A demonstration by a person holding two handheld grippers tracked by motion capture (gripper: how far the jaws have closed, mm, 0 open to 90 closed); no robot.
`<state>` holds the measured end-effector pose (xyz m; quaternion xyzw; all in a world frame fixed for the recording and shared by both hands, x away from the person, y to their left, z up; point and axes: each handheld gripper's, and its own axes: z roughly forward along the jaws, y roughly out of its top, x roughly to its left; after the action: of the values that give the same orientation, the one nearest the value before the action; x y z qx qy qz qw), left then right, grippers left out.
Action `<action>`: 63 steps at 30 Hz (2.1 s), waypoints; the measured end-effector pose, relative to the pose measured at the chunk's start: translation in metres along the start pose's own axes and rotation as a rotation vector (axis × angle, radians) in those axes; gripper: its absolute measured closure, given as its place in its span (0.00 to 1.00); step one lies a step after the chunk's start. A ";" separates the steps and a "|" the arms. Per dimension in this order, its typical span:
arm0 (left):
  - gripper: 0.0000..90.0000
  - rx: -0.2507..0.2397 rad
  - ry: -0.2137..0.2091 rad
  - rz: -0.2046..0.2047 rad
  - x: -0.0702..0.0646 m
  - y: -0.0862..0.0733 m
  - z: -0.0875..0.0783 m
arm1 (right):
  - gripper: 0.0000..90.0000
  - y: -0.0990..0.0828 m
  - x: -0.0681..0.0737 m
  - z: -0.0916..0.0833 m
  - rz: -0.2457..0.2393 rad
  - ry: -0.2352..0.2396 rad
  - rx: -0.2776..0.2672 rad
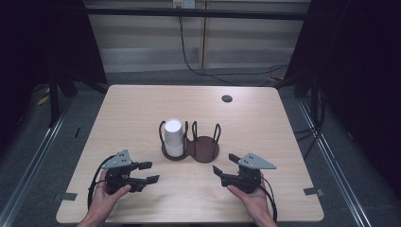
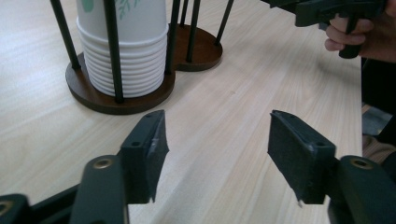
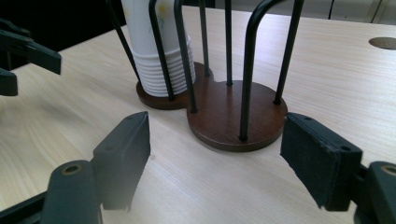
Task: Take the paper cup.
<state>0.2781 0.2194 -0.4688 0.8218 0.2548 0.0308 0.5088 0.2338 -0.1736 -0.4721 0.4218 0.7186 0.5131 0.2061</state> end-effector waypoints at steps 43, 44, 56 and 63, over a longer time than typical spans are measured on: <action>0.30 0.056 -0.049 0.027 0.012 0.065 -0.005 | 0.18 0.003 0.000 -0.006 0.026 0.078 0.033; 0.30 0.053 -0.053 0.027 0.013 0.067 -0.005 | 0.18 0.002 0.000 -0.005 0.027 0.077 0.034; 0.28 0.106 -0.038 0.054 0.019 0.097 -0.005 | 0.19 0.000 0.006 -0.003 0.006 0.103 0.048; 0.28 0.123 -0.029 0.074 0.024 0.113 -0.005 | 0.19 0.000 0.007 -0.003 0.009 0.104 0.051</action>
<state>0.3412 0.1941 -0.3749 0.8606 0.2182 0.0218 0.4597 0.2276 -0.1696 -0.4700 0.4027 0.7394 0.5168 0.1552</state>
